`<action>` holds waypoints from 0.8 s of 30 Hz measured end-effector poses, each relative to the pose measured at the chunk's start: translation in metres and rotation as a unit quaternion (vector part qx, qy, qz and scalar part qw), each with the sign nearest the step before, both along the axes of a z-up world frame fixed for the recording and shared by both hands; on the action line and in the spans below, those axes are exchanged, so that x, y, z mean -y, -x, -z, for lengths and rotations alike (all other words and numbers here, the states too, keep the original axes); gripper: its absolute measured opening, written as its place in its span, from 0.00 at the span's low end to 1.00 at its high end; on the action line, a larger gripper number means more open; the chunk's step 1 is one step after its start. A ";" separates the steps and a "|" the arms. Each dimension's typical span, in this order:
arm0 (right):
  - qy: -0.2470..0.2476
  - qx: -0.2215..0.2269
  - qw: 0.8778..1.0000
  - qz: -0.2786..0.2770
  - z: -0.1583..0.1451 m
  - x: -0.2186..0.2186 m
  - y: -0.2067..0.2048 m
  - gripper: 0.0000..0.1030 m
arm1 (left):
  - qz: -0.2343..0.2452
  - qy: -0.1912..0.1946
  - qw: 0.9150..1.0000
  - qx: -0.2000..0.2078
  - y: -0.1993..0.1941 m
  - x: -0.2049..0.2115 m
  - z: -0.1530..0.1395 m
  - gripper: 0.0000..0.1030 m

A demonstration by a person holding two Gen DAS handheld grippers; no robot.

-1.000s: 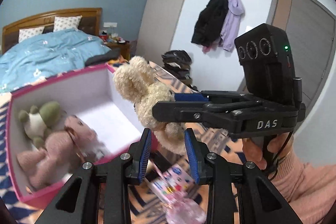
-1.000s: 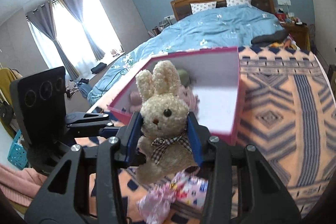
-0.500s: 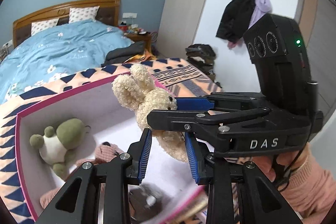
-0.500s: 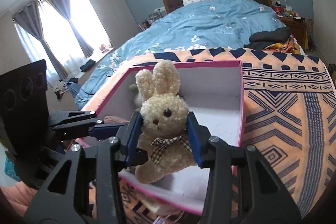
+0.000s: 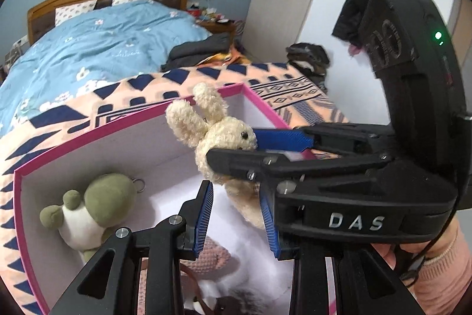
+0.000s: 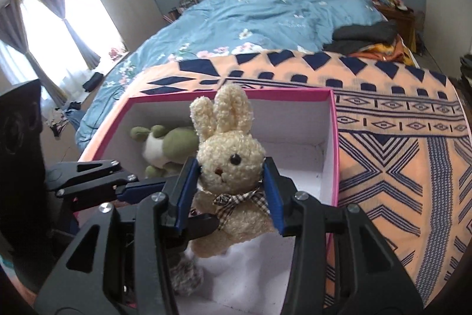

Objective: Organize objects
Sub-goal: 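Carry the cream bunny into the pink box and open the right tool, then move the right tool back down to the pink satin pouch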

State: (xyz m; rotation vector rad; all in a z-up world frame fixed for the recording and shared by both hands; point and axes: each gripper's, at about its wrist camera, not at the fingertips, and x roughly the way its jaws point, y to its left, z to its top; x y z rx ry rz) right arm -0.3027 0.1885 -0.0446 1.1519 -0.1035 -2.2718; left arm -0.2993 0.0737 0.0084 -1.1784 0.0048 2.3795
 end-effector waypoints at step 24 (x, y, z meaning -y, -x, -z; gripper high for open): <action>0.075 -0.064 0.995 -0.016 -0.036 -0.041 -0.079 0.62 | -0.020 0.009 0.992 -0.124 -0.090 0.018 -0.046 0.60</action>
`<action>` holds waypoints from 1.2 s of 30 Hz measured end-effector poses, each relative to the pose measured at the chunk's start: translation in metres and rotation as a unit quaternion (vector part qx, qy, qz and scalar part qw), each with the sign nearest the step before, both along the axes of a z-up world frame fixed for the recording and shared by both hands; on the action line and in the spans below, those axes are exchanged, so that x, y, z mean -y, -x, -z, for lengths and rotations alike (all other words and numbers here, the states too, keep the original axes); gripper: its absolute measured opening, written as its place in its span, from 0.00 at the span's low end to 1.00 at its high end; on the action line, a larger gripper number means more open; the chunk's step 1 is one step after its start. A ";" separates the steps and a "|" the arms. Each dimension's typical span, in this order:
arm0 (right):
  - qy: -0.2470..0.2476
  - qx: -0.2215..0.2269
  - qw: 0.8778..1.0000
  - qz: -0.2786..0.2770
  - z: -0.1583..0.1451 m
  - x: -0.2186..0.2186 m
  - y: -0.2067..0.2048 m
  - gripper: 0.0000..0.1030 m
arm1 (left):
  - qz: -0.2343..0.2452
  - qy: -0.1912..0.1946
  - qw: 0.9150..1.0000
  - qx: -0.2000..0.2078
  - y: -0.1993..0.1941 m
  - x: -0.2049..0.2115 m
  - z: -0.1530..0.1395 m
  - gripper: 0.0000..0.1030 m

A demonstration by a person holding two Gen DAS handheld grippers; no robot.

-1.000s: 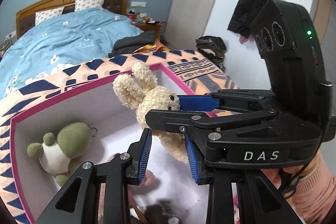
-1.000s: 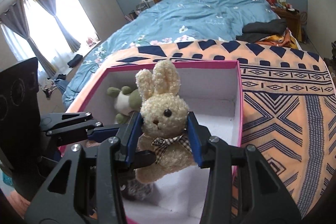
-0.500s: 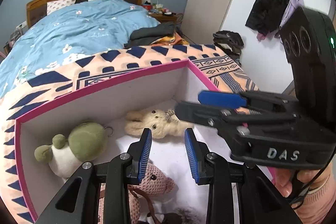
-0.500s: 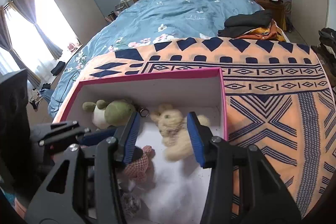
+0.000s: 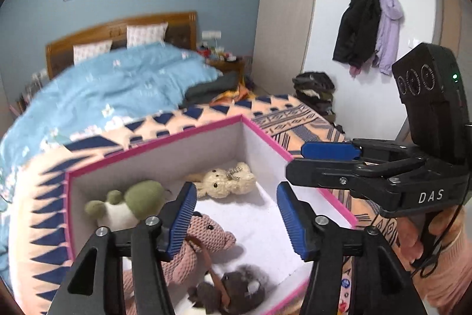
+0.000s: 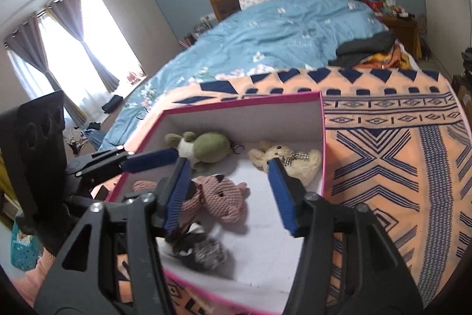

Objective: Organize objects
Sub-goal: 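Move the right tool back down to the pink satin pouch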

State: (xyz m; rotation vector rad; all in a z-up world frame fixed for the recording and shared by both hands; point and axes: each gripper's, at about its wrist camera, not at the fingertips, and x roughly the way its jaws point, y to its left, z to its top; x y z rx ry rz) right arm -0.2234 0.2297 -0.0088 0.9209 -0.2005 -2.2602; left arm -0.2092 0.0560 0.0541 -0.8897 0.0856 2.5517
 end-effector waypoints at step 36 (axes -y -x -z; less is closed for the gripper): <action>-0.022 0.094 0.993 -0.063 0.120 -0.041 -0.171 0.62 | 0.093 -0.043 0.986 0.131 -0.157 -0.018 0.128 0.63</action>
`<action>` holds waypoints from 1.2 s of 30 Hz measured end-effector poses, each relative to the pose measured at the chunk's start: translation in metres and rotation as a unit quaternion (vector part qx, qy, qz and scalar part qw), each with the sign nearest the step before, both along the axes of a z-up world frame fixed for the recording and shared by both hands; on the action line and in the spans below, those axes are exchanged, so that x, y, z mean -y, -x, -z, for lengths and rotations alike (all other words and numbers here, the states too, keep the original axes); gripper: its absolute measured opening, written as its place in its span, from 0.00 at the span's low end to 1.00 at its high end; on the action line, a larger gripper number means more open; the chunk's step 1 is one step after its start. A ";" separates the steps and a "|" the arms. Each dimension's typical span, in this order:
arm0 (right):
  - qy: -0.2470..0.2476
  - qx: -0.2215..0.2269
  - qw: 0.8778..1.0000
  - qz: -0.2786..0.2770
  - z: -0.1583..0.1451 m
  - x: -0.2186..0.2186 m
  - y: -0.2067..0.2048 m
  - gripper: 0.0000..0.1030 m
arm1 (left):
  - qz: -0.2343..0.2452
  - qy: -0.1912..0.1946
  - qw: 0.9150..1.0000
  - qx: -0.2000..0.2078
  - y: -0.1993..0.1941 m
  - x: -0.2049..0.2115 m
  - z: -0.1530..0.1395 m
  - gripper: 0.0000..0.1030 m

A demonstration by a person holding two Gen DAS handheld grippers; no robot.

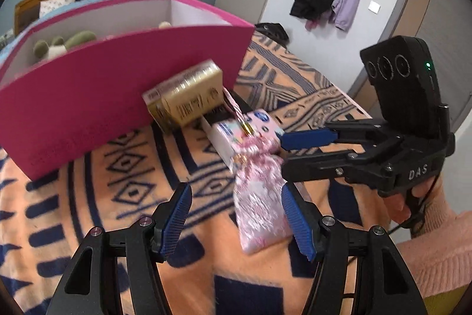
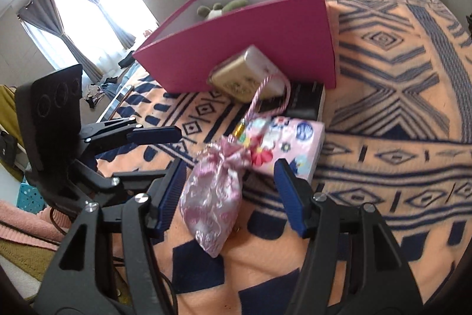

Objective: Organize objects
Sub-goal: 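Move the right tool back down to the pink satin pouch, then grasp the pink satin pouch with the right tool and lift it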

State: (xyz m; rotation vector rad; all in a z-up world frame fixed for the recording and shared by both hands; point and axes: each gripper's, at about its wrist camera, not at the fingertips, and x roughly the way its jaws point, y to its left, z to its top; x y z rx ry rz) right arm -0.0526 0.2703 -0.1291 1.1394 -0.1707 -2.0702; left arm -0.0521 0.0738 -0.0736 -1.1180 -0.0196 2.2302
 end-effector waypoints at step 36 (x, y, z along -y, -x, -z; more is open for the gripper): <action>0.015 -0.055 0.998 -0.005 -0.033 -0.005 -0.018 0.21 | 0.059 -0.046 0.997 0.003 -0.015 -0.014 -0.017 0.43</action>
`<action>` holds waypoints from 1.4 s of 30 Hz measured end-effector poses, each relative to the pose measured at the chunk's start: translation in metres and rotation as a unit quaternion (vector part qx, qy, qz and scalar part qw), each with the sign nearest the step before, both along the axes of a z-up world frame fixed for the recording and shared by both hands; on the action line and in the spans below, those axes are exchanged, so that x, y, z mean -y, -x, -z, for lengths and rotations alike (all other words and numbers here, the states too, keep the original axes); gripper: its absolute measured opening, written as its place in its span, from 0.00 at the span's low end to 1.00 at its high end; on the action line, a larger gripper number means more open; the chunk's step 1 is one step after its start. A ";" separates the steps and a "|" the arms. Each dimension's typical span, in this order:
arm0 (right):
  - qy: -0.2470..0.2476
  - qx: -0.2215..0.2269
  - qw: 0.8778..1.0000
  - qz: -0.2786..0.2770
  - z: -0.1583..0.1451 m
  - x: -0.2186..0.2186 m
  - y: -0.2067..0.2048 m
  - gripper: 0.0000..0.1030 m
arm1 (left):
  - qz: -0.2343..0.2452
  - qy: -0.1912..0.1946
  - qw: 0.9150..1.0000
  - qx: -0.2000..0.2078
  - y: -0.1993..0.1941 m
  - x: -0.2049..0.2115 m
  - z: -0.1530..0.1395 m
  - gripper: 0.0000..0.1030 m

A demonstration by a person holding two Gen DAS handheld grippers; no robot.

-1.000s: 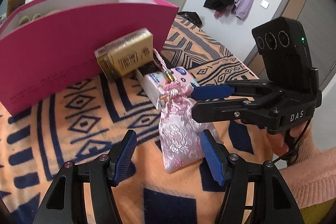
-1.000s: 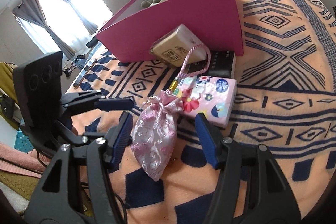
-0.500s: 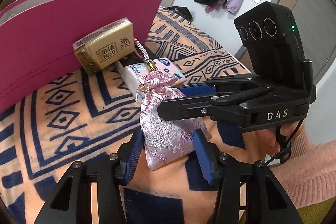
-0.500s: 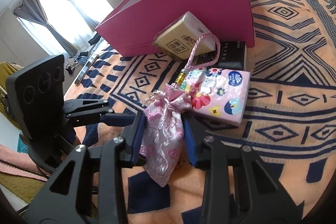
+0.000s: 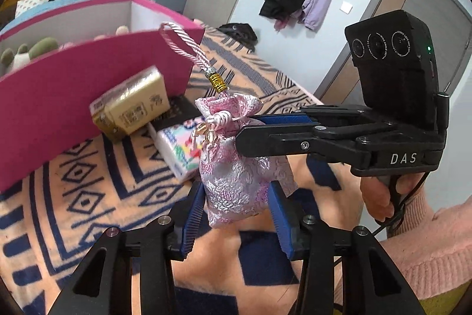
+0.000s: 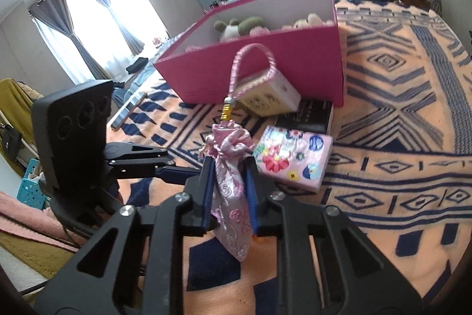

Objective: Organize objects
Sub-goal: 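Grasp the pink satin pouch with the right tool and lift it, then carry the pink pouch into the pink box and open the right tool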

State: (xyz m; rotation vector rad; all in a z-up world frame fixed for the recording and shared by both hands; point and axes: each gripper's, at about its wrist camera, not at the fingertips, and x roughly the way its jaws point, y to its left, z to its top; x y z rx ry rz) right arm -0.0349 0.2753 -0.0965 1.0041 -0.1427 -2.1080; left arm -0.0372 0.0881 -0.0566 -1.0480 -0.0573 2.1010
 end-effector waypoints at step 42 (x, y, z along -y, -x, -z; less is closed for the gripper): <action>0.030 -0.129 0.990 -0.038 -0.124 0.049 0.105 0.20 | -0.091 0.010 0.986 -0.142 0.116 0.022 -0.126 0.42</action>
